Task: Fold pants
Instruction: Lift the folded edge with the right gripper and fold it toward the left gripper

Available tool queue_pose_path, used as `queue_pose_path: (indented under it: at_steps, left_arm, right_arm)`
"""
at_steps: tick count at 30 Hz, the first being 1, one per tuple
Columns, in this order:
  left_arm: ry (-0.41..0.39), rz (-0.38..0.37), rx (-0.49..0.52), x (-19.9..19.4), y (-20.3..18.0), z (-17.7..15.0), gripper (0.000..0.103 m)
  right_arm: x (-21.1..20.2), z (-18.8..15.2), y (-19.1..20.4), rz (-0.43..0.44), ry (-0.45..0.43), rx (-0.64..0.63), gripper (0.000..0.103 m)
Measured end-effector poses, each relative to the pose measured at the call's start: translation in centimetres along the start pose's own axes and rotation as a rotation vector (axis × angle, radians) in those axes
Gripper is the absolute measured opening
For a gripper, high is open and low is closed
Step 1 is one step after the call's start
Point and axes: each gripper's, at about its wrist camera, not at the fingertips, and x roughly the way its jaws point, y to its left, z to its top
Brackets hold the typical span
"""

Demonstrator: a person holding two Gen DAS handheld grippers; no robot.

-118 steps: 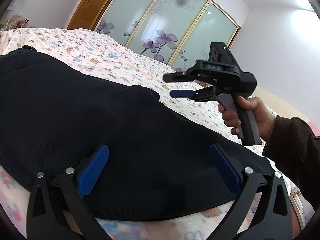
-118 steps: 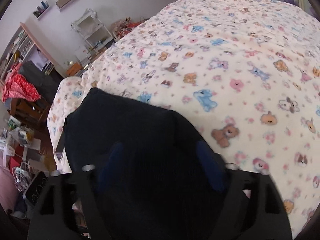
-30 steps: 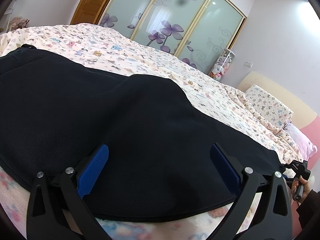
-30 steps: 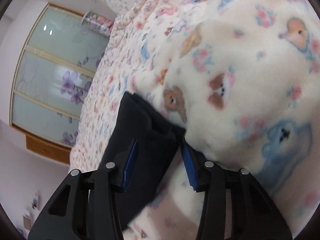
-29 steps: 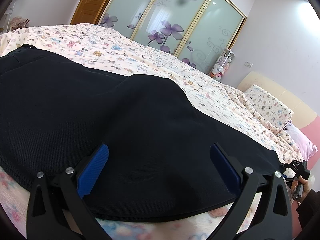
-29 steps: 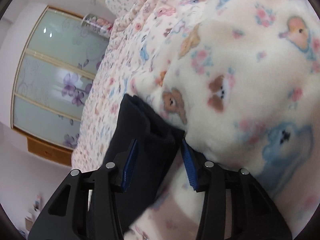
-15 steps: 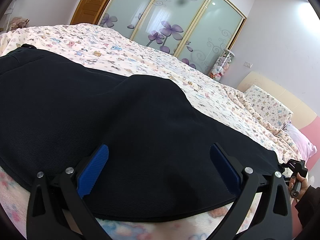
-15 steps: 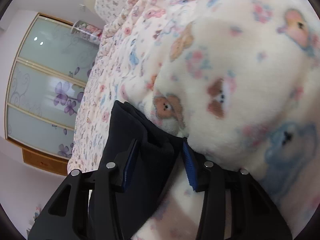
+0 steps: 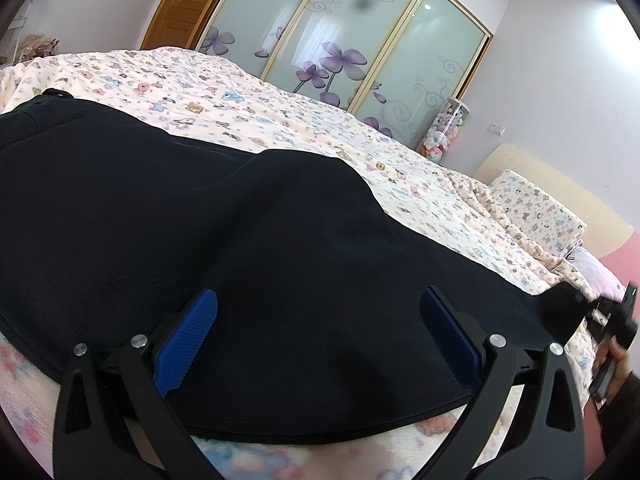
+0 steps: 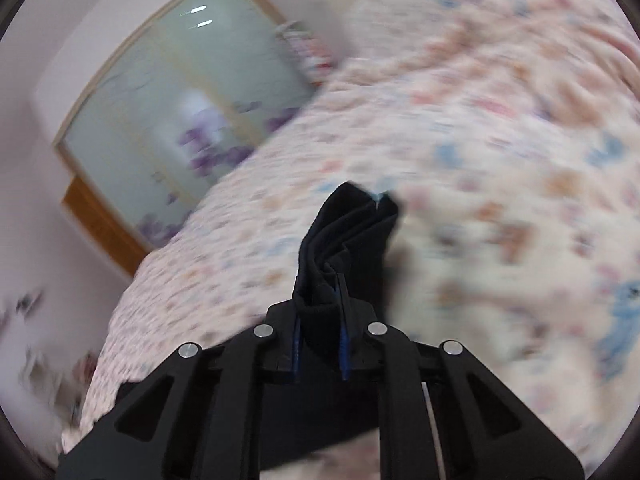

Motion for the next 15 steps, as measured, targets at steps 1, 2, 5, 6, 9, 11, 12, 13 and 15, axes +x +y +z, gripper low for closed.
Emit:
queue_pose_path:
  at_steps: [1, 2, 5, 6, 9, 11, 12, 13, 15]
  left_arm:
    - [0.001, 0.002, 0.001, 0.0, -0.1, 0.0, 0.101]
    - [0.002, 0.004, 0.003, 0.0, -0.1, 0.0, 0.101]
    - [0.003, 0.008, 0.005, 0.0, -0.2, 0.0, 0.101]
    - [0.003, 0.008, 0.005, 0.0, -0.2, 0.0, 0.101]
    - [0.003, 0.008, 0.005, 0.0, -0.2, 0.0, 0.101]
    - [0.003, 0.008, 0.005, 0.0, -0.2, 0.0, 0.101]
    - [0.003, 0.008, 0.005, 0.0, -0.2, 0.0, 0.101]
    - [0.003, 0.008, 0.005, 0.0, -0.2, 0.0, 0.101]
    - [0.002, 0.007, 0.004, 0.0, -0.2, 0.0, 0.101]
  right_arm:
    - [0.5, -0.2, 1.9, 0.045, 0.013, -0.021, 0.014]
    - [0.9, -0.6, 3.8, 0.086, 0.028, -0.038, 0.014]
    - [3.1, -2.5, 10.2, 0.233, 0.106, -0.082, 0.014]
    - [4.3, -3.8, 12.8, 0.285, 0.15, -0.102, 0.014]
    - [7.4, -8.0, 19.0, 0.414, 0.283, -0.135, 0.014]
    - [8.9, -10.6, 21.7, 0.455, 0.348, -0.155, 0.014]
    - [10.0, -12.7, 23.4, 0.474, 0.401, -0.174, 0.014]
    - [10.7, -14.2, 24.5, 0.481, 0.438, -0.192, 0.014]
    - [12.4, -17.7, 26.2, 0.468, 0.528, -0.239, 0.014]
